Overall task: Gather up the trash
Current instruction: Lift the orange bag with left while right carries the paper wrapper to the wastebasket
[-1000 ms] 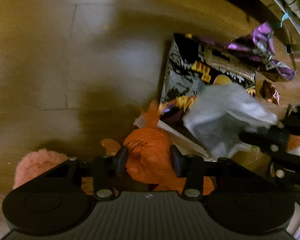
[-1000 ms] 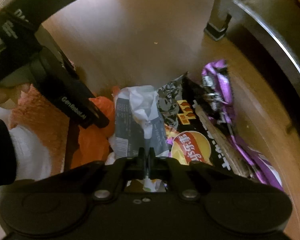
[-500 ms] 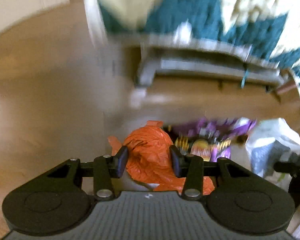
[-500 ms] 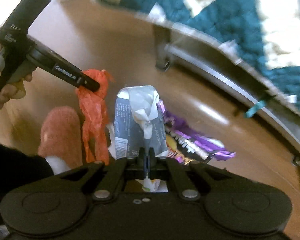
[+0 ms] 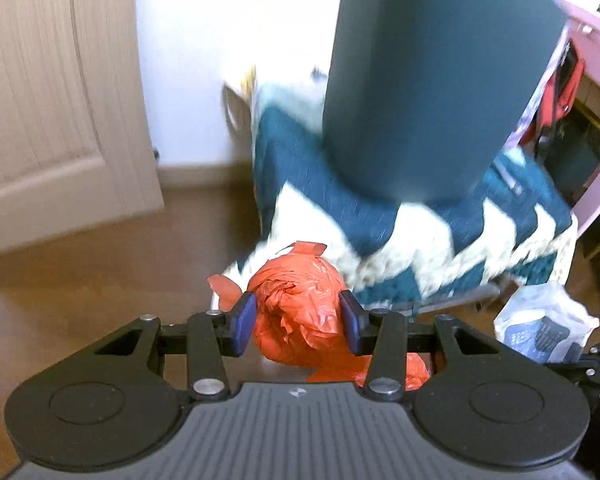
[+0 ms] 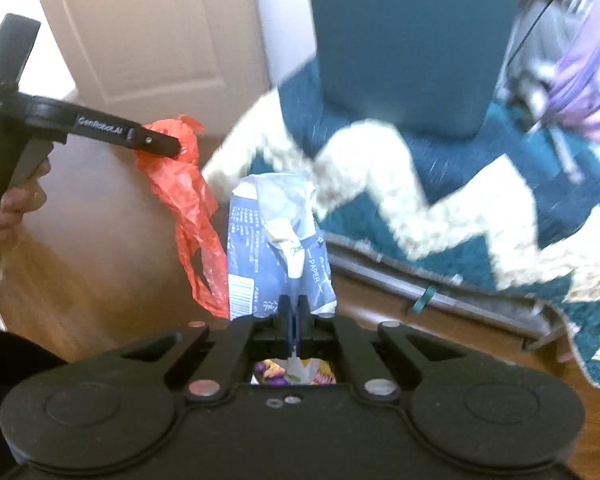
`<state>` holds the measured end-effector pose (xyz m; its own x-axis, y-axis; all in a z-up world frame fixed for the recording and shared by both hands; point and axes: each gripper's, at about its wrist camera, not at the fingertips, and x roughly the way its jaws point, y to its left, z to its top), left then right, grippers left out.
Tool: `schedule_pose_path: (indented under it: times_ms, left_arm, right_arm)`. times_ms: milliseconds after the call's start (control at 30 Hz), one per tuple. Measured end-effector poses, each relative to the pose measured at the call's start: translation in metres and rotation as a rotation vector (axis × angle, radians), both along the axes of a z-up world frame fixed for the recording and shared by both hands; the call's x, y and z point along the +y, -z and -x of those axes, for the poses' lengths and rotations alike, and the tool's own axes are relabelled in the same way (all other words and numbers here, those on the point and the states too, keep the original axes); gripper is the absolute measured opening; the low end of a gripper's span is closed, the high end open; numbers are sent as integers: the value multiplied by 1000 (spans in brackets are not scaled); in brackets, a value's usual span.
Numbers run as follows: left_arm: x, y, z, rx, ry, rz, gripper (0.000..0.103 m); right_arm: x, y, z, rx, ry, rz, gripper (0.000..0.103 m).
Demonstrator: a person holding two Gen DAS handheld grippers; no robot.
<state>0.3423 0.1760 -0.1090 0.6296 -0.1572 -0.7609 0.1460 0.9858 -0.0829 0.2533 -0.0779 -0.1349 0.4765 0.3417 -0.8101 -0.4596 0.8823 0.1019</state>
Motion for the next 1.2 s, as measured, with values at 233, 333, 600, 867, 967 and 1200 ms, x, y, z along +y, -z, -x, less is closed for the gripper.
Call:
schedule_pose_path:
  times_ms: [233, 333, 600, 867, 967, 1200]
  left_arm:
    - [-28, -81, 29, -121, -15, -44, 43]
    - [-43, -113, 39, -183, -7, -50, 44]
    - [-81, -198, 52, -334, -7, -58, 44]
    - [-113, -258, 28, -420, -53, -66, 44]
    - [-120, -280, 9, -447, -74, -55, 44]
    - [-127, -320, -40, -529, -124, -68, 44]
  right_arm:
    - [-26, -78, 22, -150, 34, -64, 1]
    - [-37, -111, 29, -237, 49, -77, 1]
    - [-61, -187, 19, -411, 99, -105, 1]
    - [-69, -239, -12, -526, 136, -129, 1]
    - [-67, -254, -26, -553, 149, -134, 1]
    - [-63, -271, -71, -579, 187, -132, 1]
